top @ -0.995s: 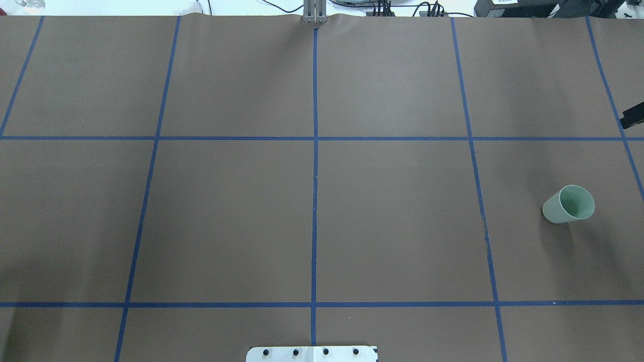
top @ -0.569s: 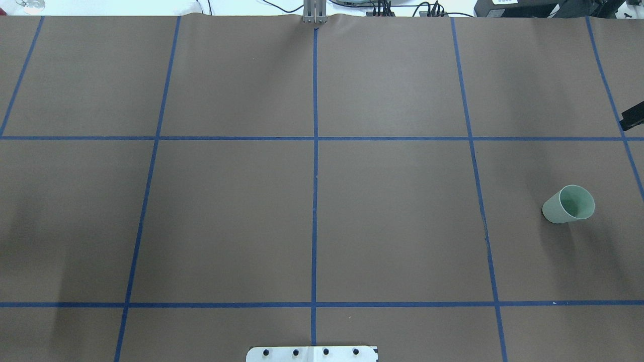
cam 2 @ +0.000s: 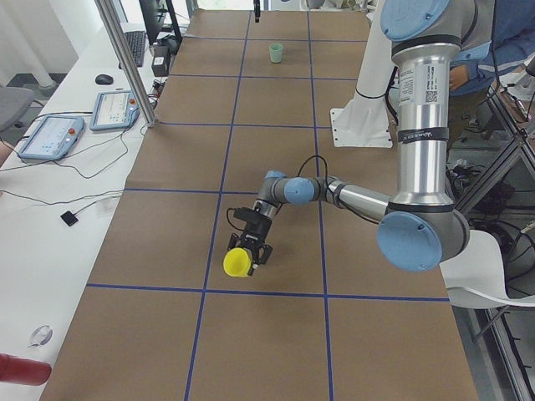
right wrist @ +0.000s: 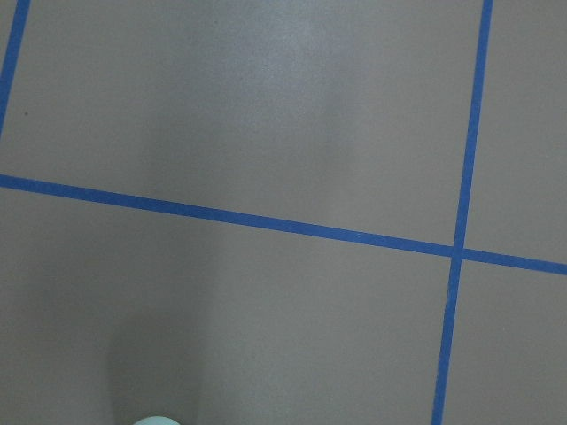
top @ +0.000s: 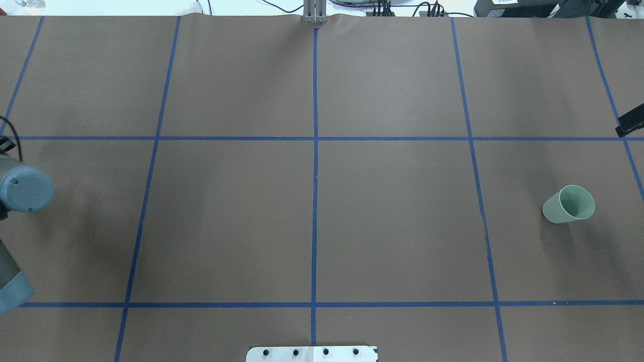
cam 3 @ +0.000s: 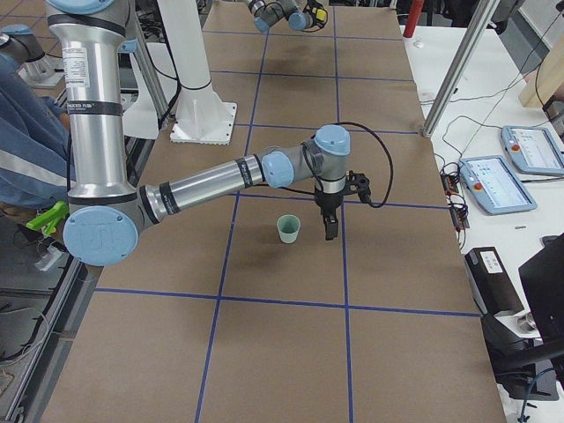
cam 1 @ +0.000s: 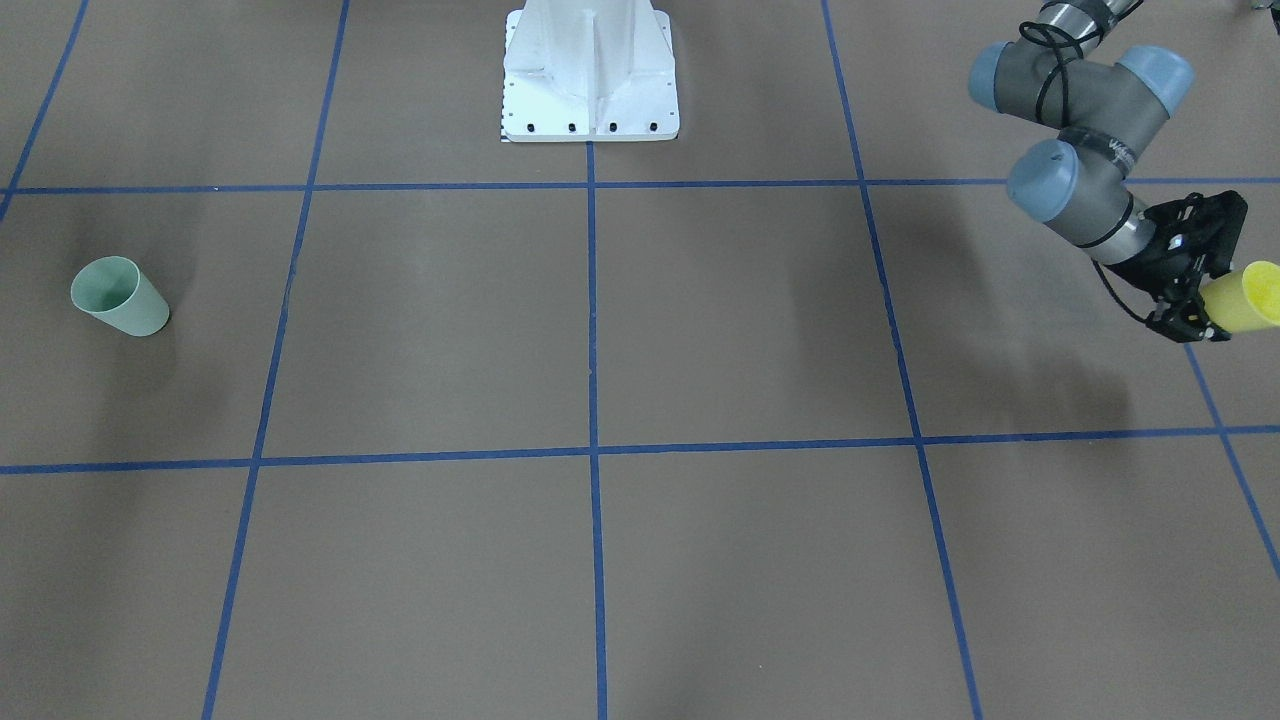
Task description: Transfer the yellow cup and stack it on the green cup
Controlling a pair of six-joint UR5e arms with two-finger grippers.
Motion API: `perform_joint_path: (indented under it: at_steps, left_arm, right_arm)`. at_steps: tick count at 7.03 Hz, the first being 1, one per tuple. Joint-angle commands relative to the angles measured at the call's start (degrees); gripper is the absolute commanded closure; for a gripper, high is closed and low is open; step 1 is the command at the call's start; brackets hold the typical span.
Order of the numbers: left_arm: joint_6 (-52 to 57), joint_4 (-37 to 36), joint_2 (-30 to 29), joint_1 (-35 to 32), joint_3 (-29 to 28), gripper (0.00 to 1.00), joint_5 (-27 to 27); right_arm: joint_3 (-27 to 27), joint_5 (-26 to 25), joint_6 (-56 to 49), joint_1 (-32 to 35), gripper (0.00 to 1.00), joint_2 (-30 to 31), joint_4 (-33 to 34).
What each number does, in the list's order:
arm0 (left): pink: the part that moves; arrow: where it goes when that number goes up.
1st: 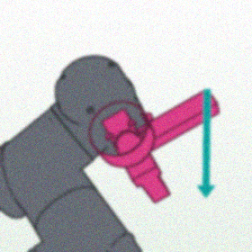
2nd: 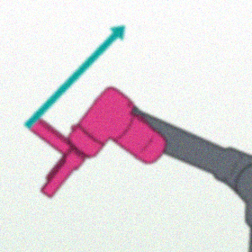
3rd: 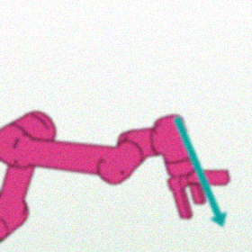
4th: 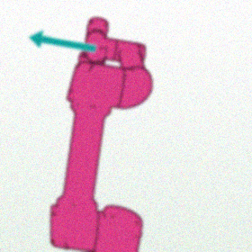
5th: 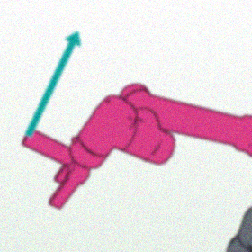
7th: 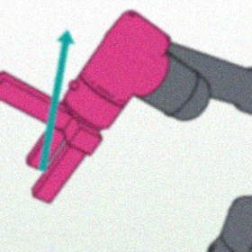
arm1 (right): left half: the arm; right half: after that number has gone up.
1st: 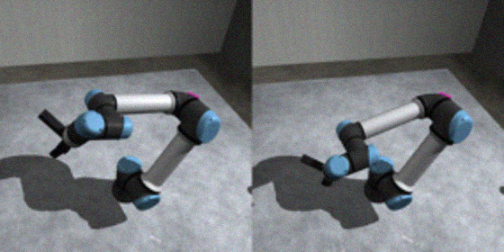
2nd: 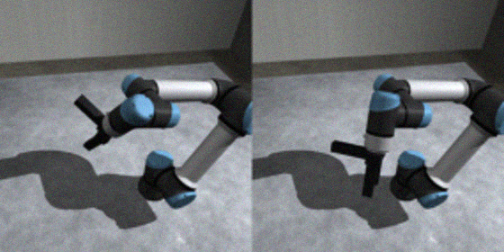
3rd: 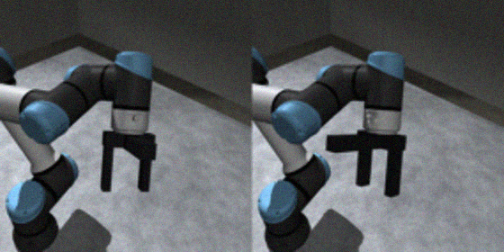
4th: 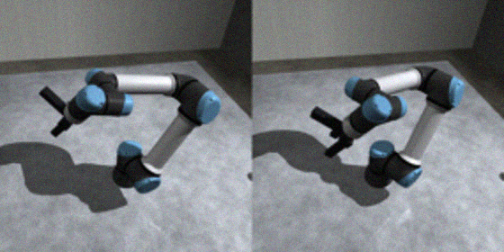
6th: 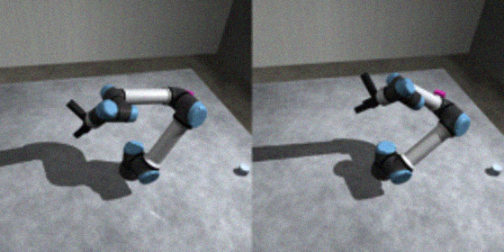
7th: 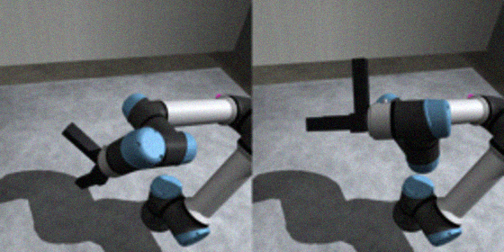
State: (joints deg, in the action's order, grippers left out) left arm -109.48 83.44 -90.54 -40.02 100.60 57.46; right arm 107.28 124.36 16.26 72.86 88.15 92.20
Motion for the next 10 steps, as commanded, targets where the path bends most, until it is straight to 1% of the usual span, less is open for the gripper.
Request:
perform_joint_path:
  at_steps: [1,2,3,4,5,6,7,8,9,10]
  left_arm:
    - [20.7,17.3,-7.6,-0.1,0.3,0.95,-2.6]
    - [32.4,31.9,-8.8,0.0,-0.8,1.00,-2.4]
    - [40.6,47.3,-10.2,0.2,-4.8,1.00,-1.8]
    - [48.1,54.7,-15.5,0.9,-11.0,1.00,-0.2]
    - [52.5,55.3,-19.7,1.7,-14.0,1.00,0.6]
    - [59.3,55.8,-22.5,3.1,-13.5,1.00,4.2]
    - [72.1,59.3,-23.4,3.9,-13.8,1.00,6.8]
    - [80.5,63.4,-27.2,6.4,-14.1,1.00,8.9]
    - [83.5,63.6,-29.9,6.8,-13.9,1.00,15.3]
    - [83.7,64.1,-30.3,6.8,-13.3,1.00,23.2]
  right_arm:
    - [-2.2,0.2,0.0,0.0,0.01,-0.7,0.4]
    - [-2.3,0.2,0.0,0.1,0.01,-0.8,0.5]
    - [-2.3,0.2,0.0,0.1,0.01,-0.9,1.3]
    - [-2.3,0.3,0.1,0.1,0.01,-0.9,1.6]
    - [-2.3,1.5,0.1,0.0,0.01,-1.1,1.7]
    - [-2.2,2.7,0.4,0.1,0.01,-1.6,1.6]
    - [-2.1,4.0,0.4,0.1,0.01,-2.0,1.5]
    - [-2.0,5.3,0.5,0.0,0.01,-2.6,1.6]
    - [-2.0,7.6,2.4,0.1,0.01,-3.7,1.6]
    - [-1.9,9.1,7.3,0.1,0.01,-5.0,1.5]
